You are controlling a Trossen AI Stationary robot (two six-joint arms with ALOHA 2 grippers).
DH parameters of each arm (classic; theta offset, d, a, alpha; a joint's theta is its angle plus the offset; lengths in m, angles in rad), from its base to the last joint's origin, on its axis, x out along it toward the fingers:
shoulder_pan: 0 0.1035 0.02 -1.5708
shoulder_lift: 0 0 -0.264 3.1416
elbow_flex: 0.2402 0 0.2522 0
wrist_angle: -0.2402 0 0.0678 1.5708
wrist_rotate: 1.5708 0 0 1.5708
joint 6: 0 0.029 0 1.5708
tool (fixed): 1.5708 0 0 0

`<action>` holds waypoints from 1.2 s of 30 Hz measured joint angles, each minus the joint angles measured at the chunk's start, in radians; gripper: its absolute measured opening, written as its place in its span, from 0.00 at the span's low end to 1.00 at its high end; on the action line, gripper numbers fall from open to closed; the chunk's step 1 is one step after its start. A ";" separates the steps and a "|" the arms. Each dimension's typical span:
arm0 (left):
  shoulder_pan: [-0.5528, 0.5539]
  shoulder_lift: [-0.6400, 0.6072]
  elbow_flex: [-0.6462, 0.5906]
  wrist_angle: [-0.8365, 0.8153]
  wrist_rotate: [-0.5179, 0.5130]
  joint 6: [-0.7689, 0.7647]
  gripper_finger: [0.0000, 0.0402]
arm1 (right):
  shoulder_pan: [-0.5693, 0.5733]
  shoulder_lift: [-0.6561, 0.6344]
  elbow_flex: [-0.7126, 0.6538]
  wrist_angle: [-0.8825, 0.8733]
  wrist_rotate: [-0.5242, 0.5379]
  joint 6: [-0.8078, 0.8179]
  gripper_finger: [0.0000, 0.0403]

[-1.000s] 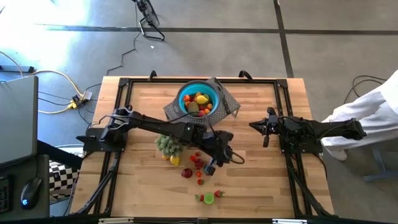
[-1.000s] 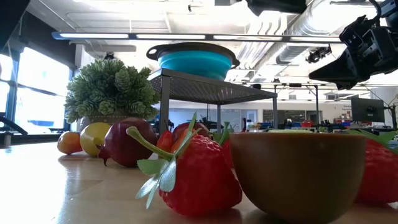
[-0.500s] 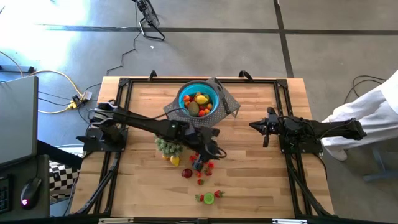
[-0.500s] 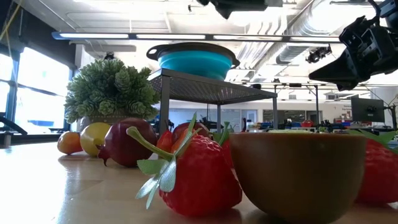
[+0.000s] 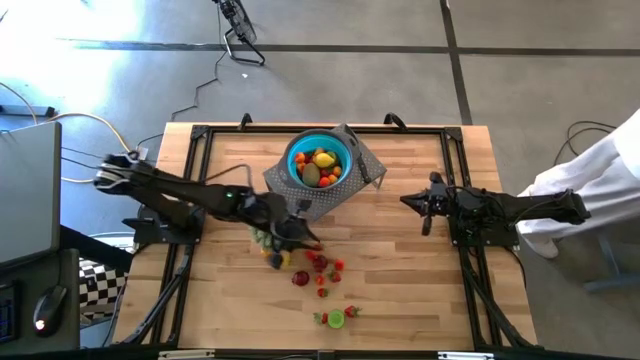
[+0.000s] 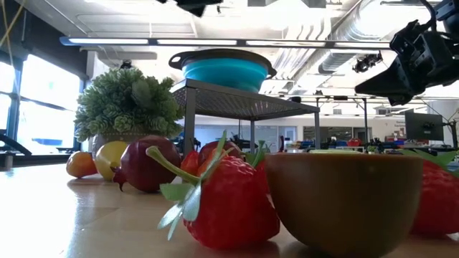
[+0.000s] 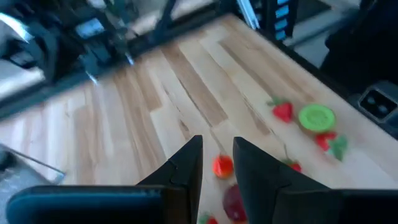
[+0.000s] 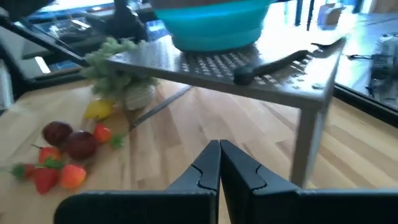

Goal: Pick & Place Fruit
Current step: Put the pear into the blue strainer bowl on the shelf

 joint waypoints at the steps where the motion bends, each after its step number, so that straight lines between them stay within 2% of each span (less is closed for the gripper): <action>1: -0.007 -0.037 -0.030 0.001 -0.011 0.001 0.21 | 0.000 0.000 0.000 0.001 0.017 0.006 0.01; 6: -0.059 -0.229 -0.169 0.011 -0.028 0.001 0.21 | 0.000 0.000 0.000 0.012 0.079 0.048 0.01; 14: -0.203 -0.533 -0.362 0.032 -0.143 -0.047 0.21 | 0.000 0.000 0.000 0.049 0.080 0.051 0.01; 21: -0.343 -0.770 -0.511 0.039 -0.324 -0.140 0.21 | 0.000 0.000 0.000 0.074 0.079 0.051 0.01; 25: -0.401 -0.866 -0.575 0.041 -0.437 -0.211 0.21 | 0.000 0.000 0.000 0.077 0.078 0.051 0.01; 30: -0.451 -0.899 -0.605 0.038 -0.543 -0.395 0.21 | 0.000 0.000 0.000 0.079 0.080 0.051 0.01; 36: -0.528 -0.785 -0.605 0.041 -0.676 -0.620 0.21 | 0.000 0.000 0.000 0.077 0.080 0.107 0.01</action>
